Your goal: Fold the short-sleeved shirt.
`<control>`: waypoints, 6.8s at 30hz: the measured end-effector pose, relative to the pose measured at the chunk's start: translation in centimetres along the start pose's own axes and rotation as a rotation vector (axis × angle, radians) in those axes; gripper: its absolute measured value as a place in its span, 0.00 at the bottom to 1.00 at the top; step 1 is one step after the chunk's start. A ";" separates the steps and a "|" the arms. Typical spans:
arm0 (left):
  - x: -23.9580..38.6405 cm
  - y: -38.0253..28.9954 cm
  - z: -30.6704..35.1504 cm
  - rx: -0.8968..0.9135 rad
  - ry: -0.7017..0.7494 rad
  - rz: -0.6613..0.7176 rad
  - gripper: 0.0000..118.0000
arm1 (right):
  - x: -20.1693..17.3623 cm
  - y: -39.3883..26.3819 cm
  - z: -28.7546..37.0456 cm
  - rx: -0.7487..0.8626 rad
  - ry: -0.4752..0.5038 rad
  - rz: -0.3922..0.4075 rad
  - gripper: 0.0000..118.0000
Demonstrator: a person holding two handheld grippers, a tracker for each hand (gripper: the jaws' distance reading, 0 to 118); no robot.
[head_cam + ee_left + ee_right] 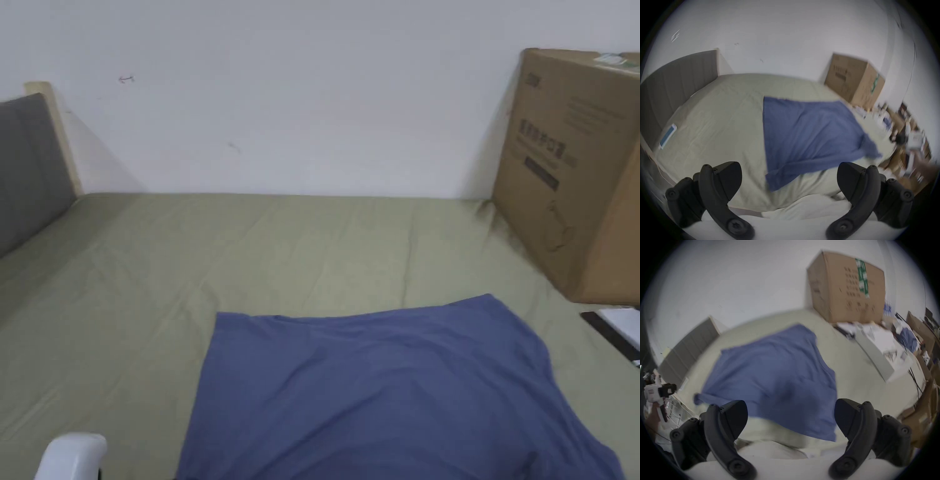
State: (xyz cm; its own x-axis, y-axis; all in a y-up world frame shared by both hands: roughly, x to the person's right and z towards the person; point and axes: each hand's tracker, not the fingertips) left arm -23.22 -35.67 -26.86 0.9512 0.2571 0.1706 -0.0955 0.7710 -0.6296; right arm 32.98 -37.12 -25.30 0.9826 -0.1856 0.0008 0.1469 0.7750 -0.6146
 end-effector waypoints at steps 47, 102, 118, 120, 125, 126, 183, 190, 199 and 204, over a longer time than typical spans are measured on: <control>0.4 -3.2 -5.2 0.012 0.068 -0.232 0.03 | 4.0 -0.1 -4.3 -0.205 -0.105 -0.023 0.04; -3.5 -0.1 -11.8 -0.260 0.034 -0.057 0.99 | 4.0 5.4 -12.7 -0.487 -0.034 -0.155 0.05; -0.6 -2.4 -15.4 -0.271 0.006 -0.222 0.00 | 3.5 5.0 -12.5 -0.504 -0.024 -0.152 0.05; -0.8 -2.4 -13.6 -0.197 0.011 -0.214 0.00 | 3.4 5.0 -11.7 -0.476 -0.024 -0.152 0.05; -0.3 -2.1 -9.1 -0.061 0.024 -0.202 0.00 | 4.0 5.3 -8.3 -0.374 -0.010 -0.198 0.05; -0.1 -1.8 -8.5 -0.036 0.023 -0.193 0.00 | 4.2 5.4 -7.8 -0.359 -0.006 -0.205 0.05; -3.1 11.5 -16.8 -0.227 0.138 0.162 0.00 | -5.3 7.0 -0.8 0.384 0.037 0.013 0.00; -5.5 8.4 -25.0 -0.371 0.213 0.208 0.98 | -6.0 6.8 -3.9 0.287 0.081 0.023 0.00; -2.2 6.0 -24.3 -0.375 0.260 -0.027 0.03 | -5.7 8.3 -7.4 0.206 0.065 0.072 0.00; -2.2 6.0 -23.3 -0.333 0.194 -0.017 0.03 | -1.6 14.7 -9.9 0.119 0.049 0.004 0.00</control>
State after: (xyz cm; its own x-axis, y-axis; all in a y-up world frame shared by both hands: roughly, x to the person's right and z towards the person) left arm -19.01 -45.21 -48.65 0.9927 0.1066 0.0566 -0.0092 0.5344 -0.8452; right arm 32.45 -31.41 -42.18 0.9769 -0.2096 -0.0422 0.1582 0.8415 -0.5166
